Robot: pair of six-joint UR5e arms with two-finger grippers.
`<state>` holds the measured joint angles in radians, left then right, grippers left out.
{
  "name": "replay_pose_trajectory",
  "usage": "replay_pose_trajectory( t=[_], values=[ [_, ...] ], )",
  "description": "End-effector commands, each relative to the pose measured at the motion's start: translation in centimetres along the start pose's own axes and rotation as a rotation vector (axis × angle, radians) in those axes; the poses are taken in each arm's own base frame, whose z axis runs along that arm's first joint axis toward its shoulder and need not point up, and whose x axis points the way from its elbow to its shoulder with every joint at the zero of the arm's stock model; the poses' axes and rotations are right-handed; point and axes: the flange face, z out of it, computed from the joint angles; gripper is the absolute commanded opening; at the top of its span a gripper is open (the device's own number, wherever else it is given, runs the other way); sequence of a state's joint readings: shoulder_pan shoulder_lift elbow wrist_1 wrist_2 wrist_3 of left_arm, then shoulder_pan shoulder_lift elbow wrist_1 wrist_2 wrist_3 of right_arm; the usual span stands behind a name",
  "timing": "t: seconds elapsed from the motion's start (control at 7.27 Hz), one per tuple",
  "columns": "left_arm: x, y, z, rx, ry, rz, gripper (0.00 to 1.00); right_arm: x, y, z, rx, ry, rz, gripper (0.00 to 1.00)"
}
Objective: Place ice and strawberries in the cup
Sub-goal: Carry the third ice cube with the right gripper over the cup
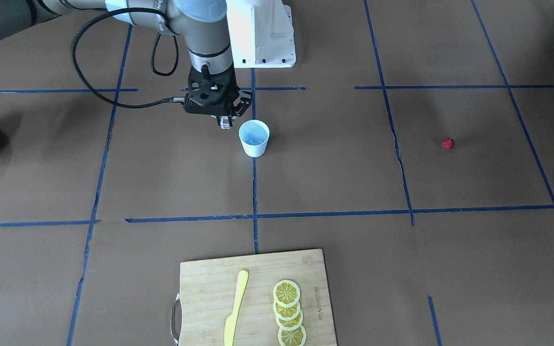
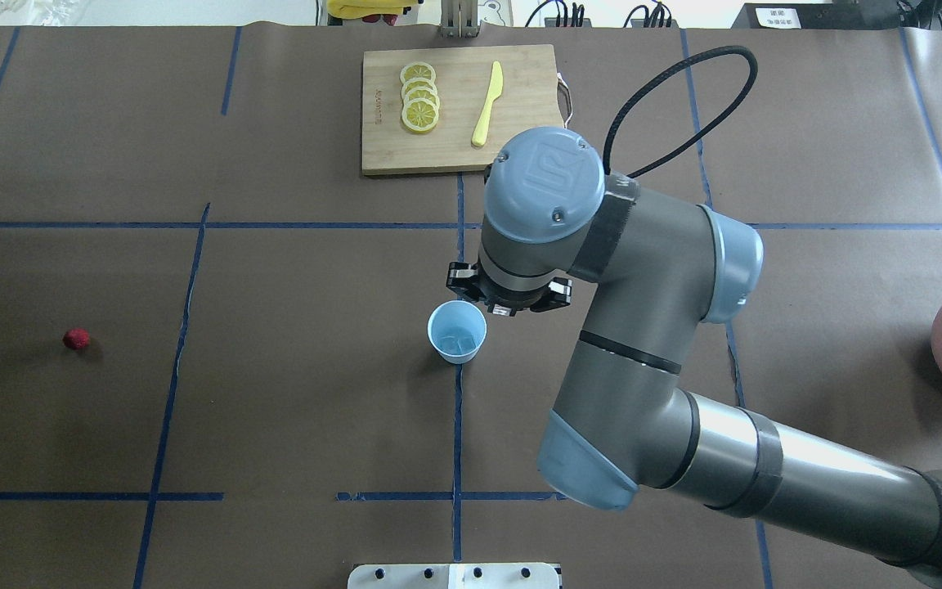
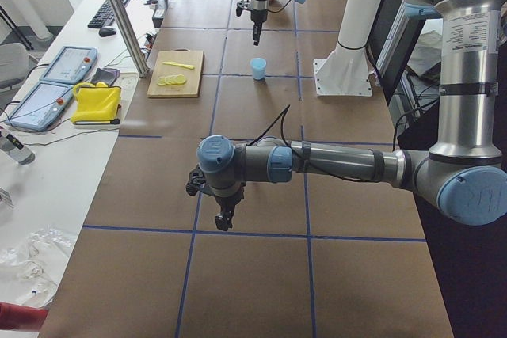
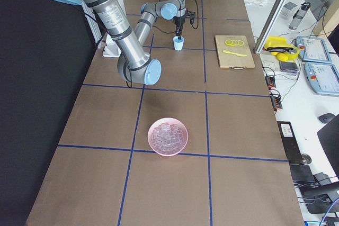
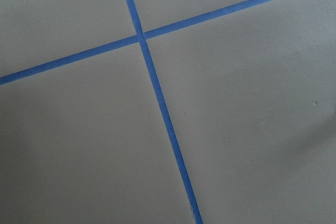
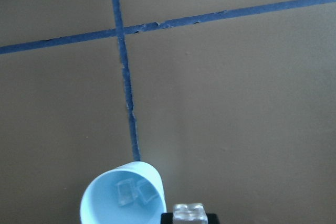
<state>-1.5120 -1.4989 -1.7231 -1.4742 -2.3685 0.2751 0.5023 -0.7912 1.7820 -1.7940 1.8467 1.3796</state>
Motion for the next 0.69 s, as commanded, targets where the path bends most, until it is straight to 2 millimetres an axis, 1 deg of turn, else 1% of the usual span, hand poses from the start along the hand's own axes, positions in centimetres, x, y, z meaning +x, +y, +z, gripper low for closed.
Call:
replay_pose_trajectory(
  t=[0.0,0.28,0.41,0.55],
  values=[
    [0.0,0.0,0.0,0.000,0.000,-0.001,1.00,-5.2,1.1,1.9,0.004,0.031,0.027,0.00],
    [0.0,0.0,0.0,0.000,0.000,-0.001,1.00,-5.2,1.6,2.7,0.010,0.045,0.021,0.00],
    [0.0,-0.1,0.0,0.001,0.000,0.000,1.00,-5.1,1.7,2.9,0.009,0.049,0.015,0.04],
    [0.0,0.0,0.0,0.000,0.000,-0.001,1.00,-5.0,1.9,3.2,0.006,0.050,0.003,0.43]
  ],
)
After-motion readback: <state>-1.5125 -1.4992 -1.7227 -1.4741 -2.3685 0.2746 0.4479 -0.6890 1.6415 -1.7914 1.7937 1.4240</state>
